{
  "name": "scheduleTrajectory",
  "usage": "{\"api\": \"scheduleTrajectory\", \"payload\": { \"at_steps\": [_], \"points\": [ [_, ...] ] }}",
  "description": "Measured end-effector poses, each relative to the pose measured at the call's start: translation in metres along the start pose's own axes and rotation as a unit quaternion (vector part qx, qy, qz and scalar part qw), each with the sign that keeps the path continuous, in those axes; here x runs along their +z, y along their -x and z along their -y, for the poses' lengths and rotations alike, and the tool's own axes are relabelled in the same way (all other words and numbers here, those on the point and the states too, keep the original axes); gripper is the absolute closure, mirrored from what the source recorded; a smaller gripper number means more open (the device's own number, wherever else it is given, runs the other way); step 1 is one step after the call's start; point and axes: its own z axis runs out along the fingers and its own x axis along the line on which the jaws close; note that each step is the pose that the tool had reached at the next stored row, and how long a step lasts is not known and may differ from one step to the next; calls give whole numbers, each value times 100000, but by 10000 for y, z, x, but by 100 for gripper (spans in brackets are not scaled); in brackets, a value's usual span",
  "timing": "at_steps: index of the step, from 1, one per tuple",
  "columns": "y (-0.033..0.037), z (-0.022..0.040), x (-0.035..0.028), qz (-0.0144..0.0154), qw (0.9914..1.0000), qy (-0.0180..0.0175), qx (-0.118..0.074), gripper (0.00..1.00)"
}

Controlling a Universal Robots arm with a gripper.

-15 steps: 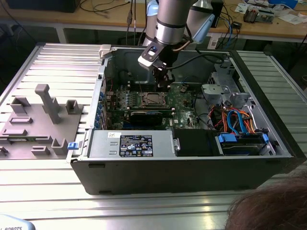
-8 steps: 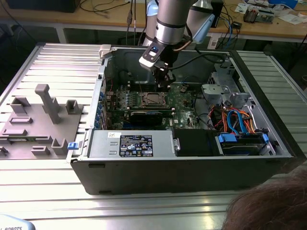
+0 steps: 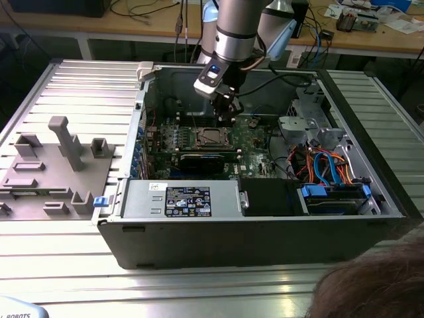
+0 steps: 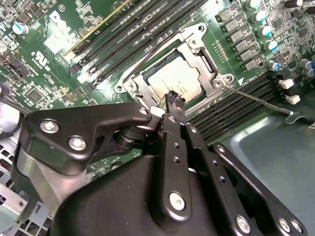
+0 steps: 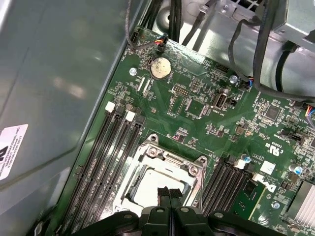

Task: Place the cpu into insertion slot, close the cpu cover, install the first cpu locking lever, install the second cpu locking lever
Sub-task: 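Install the first cpu locking lever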

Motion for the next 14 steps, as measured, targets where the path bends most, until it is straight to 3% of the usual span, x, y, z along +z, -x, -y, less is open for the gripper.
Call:
{"api": "scheduleTrajectory", "payload": {
  "at_steps": [14],
  "points": [
    [0,0,0,264,99936,71,-3576,89]
  ]
}}
